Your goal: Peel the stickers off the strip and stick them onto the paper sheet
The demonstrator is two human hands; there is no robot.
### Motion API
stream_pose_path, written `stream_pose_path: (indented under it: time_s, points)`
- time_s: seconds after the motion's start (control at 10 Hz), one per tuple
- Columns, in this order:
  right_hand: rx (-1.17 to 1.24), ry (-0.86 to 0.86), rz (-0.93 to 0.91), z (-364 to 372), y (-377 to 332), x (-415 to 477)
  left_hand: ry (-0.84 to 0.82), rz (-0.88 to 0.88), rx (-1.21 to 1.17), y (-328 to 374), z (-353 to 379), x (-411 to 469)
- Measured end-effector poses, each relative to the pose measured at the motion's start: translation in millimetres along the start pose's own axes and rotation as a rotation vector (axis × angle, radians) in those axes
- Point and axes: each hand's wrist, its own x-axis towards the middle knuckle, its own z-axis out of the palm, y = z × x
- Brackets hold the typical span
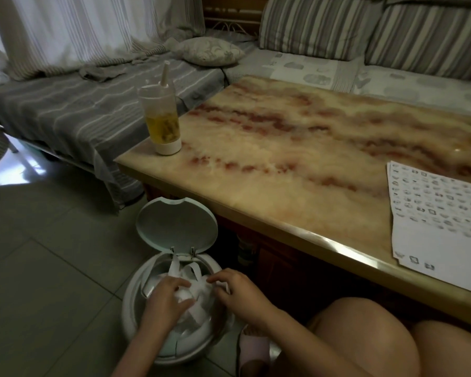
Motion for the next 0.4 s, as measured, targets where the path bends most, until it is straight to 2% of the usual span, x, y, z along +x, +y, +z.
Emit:
stream_pose_path:
  time_s: [0.2,0.4]
  points:
    - [0.014,-0.050,0.030,2.9,0.7,-3.3,0.056,0.000,0.135,-15.8,13.1,6.2]
    - [0.121,-0.046,0.038,-2.4,-9.1,-6.3,0.231,0.117,0.049,16.8,-5.2,13.8]
